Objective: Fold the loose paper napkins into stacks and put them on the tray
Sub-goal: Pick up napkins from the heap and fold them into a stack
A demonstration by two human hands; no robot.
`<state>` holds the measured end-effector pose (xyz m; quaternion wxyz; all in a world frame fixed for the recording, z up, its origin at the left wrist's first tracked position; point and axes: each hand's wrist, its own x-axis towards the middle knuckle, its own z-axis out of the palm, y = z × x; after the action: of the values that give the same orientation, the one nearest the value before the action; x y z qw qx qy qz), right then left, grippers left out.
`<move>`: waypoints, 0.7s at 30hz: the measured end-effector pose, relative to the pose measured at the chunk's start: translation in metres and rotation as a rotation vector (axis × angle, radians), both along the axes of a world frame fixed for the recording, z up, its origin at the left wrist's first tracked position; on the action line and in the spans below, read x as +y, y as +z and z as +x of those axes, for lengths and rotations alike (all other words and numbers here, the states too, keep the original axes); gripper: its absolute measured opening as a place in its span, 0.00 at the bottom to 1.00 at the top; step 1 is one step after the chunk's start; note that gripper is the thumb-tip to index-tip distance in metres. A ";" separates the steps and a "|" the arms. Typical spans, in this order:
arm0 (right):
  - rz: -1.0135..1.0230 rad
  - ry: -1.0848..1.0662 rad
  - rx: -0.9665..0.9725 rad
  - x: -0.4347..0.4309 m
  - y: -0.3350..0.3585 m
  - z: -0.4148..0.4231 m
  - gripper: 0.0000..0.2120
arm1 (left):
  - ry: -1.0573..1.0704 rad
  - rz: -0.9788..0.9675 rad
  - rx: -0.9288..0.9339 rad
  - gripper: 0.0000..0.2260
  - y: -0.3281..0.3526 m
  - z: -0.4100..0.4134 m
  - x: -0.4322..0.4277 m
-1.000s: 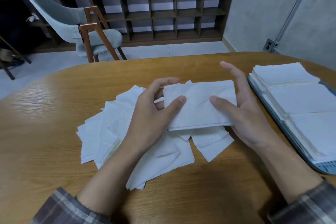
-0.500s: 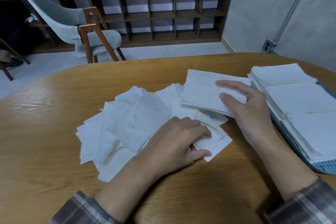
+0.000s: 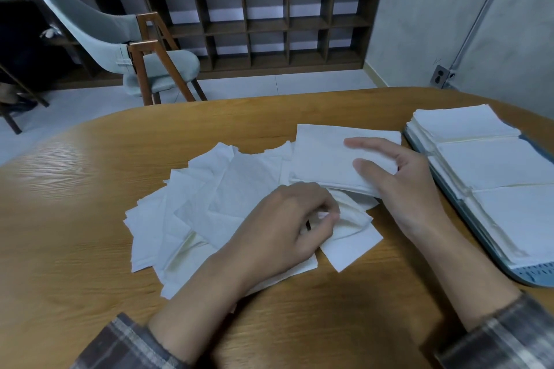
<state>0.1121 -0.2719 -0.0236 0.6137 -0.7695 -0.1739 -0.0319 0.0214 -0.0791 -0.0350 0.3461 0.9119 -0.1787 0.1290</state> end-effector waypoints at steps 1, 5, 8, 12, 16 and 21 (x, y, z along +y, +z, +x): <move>0.004 0.002 0.004 0.000 0.000 0.000 0.16 | 0.008 -0.039 -0.012 0.04 0.004 -0.001 -0.001; 0.025 0.001 0.017 0.000 0.001 0.000 0.17 | 0.044 -0.241 -0.024 0.04 0.017 -0.006 0.000; 0.016 0.002 0.032 0.000 0.001 0.001 0.16 | 0.064 -0.405 -0.056 0.05 0.023 -0.006 0.000; 0.010 0.014 0.026 -0.001 0.001 0.000 0.14 | 0.117 -0.601 -0.035 0.08 0.027 -0.004 0.003; 0.120 0.161 0.025 0.001 0.001 -0.001 0.09 | 0.115 -0.713 0.066 0.10 0.028 -0.002 0.006; 0.165 0.425 0.086 0.000 0.001 -0.005 0.15 | 0.070 -0.731 0.200 0.10 0.030 -0.003 0.009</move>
<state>0.1069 -0.2717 -0.0224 0.6742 -0.6636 -0.3024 0.1168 0.0186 -0.0700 -0.0054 0.6598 0.7418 -0.0549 0.1066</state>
